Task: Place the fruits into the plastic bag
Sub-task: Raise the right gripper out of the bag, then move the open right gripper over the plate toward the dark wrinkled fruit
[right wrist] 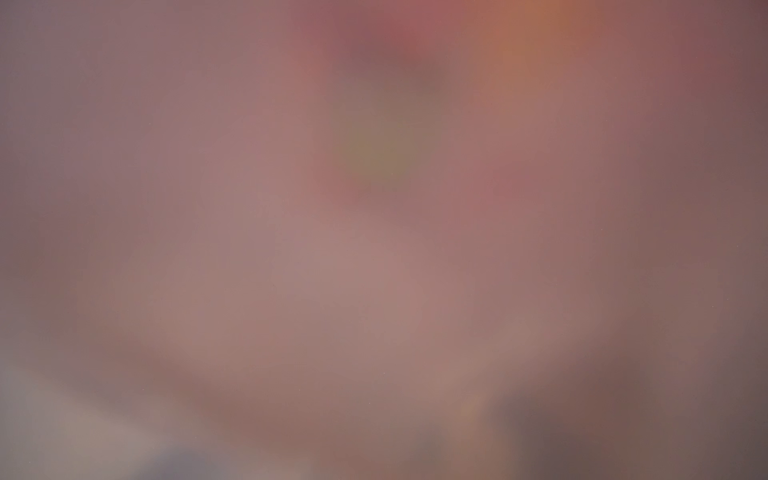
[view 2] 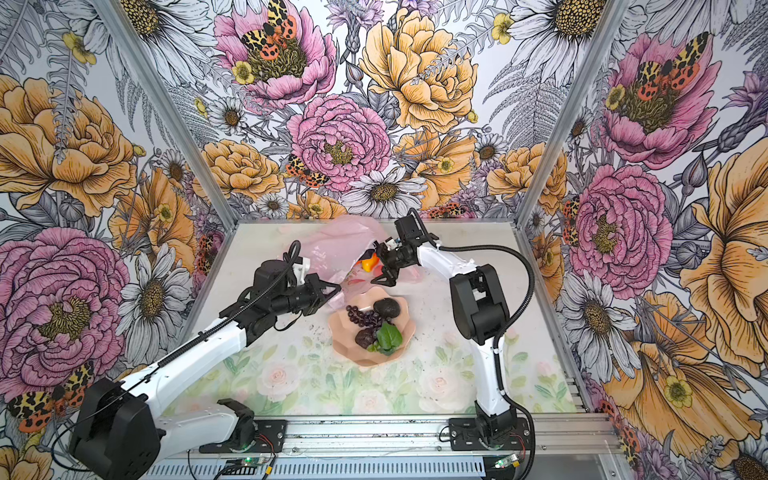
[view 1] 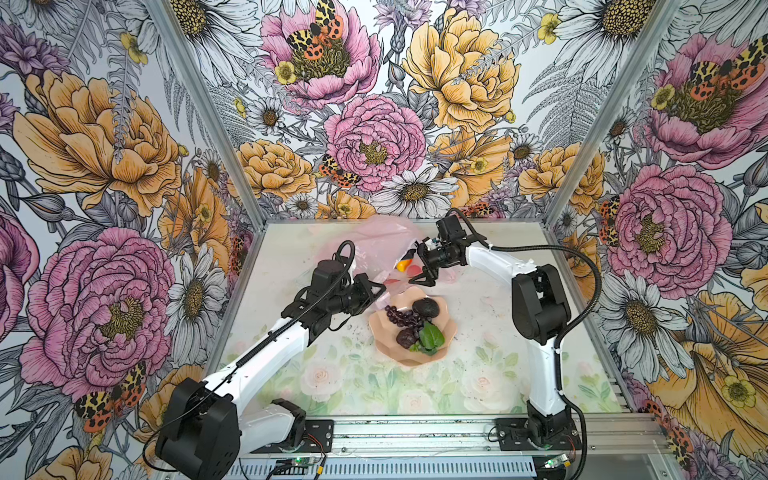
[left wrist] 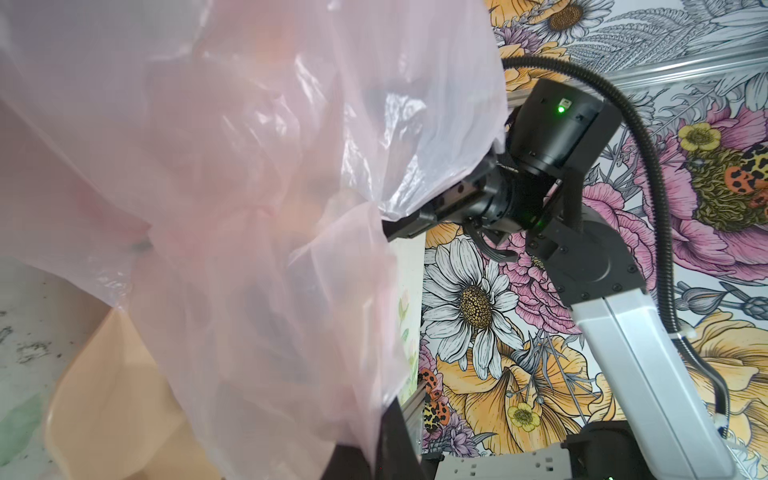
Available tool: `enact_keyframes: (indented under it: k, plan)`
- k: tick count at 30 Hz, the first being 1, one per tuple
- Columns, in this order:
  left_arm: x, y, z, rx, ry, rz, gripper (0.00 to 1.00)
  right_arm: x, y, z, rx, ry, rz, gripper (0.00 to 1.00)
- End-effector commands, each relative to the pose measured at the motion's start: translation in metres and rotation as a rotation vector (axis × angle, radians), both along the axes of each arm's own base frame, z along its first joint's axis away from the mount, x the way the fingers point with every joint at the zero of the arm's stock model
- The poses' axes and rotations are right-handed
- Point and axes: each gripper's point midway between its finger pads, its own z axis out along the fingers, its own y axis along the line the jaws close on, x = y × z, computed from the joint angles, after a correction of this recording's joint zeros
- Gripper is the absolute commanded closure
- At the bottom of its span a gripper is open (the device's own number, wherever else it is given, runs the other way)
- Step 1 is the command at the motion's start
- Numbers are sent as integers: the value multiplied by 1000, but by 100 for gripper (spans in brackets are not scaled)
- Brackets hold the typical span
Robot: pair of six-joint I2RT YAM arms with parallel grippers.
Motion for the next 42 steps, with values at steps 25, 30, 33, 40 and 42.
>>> enact_keyframes:
  k: [25, 30, 33, 40, 42]
  plan:
    - [4, 4, 13, -15, -52, 29, 100, -100, -95, 51, -743, -483, 272, 0]
    - [1, 5, 13, -8, -54, 30, 100, -116, -82, 42, -802, -529, 383, 0]
    - [0, 7, 14, -5, -56, 36, 100, -130, -65, 31, -768, -516, 457, 0]
    - [-3, 9, 17, -4, -66, 43, 100, -154, -39, 7, -746, -490, 579, 0]
    - [-5, 9, 15, -3, -63, 45, 100, -160, -34, 2, -745, -480, 594, 0]
